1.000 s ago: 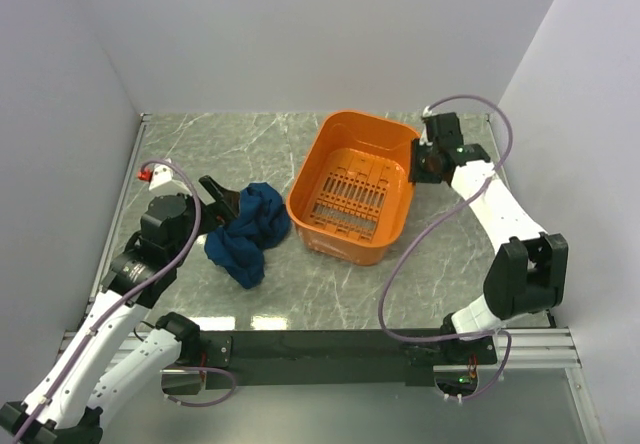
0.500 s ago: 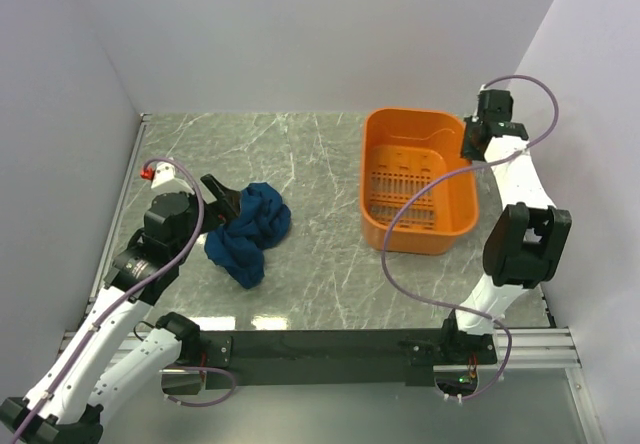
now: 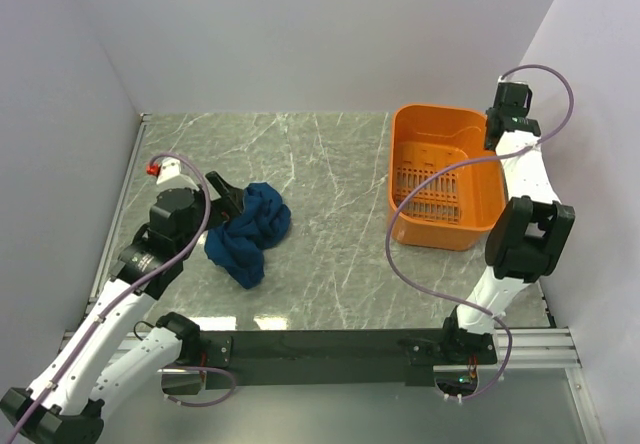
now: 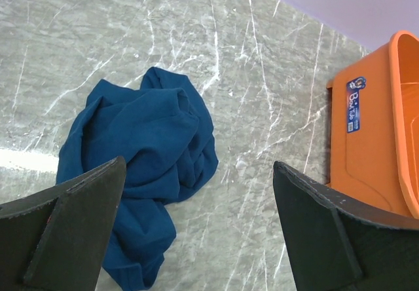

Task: Fold and stack the t-shirts
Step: Flatten the tshirt out

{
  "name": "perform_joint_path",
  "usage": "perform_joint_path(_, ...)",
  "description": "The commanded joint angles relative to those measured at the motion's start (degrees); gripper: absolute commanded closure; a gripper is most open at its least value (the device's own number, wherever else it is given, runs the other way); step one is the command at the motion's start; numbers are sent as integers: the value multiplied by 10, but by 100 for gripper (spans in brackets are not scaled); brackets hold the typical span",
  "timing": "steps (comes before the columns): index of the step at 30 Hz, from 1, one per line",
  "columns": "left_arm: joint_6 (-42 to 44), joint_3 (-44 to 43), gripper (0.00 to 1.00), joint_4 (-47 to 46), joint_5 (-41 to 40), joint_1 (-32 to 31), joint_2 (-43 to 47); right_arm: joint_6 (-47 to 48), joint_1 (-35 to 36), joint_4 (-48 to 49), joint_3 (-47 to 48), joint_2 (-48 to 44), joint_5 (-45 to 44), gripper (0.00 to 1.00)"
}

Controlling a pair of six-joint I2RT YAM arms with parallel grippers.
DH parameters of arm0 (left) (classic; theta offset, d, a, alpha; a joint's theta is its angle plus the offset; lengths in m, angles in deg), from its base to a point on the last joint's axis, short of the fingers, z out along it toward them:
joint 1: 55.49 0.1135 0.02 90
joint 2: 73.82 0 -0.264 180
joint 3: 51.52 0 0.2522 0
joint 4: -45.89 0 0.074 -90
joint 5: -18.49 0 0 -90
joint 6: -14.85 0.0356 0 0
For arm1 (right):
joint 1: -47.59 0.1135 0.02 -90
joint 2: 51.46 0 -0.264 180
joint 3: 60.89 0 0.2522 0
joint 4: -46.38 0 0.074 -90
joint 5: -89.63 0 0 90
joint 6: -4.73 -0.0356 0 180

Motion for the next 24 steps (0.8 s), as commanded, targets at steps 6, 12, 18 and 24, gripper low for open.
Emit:
perform_joint_path(6,16,-8,0,-33,4,3,-9,38,82,18,-49,-127,31,38)
perform_joint_path(12,16,-7,1,-34,1,3,-7,-27,198,-54,-75,-174,229,29)
perform_joint_path(18,8,-5,1,-21,-1,4,8,-149,288,-50,-88,-145,247,19)
perform_joint_path(24,-2,-2,0,-10,-1,4,20,-166,356,-24,-98,-97,58,17)
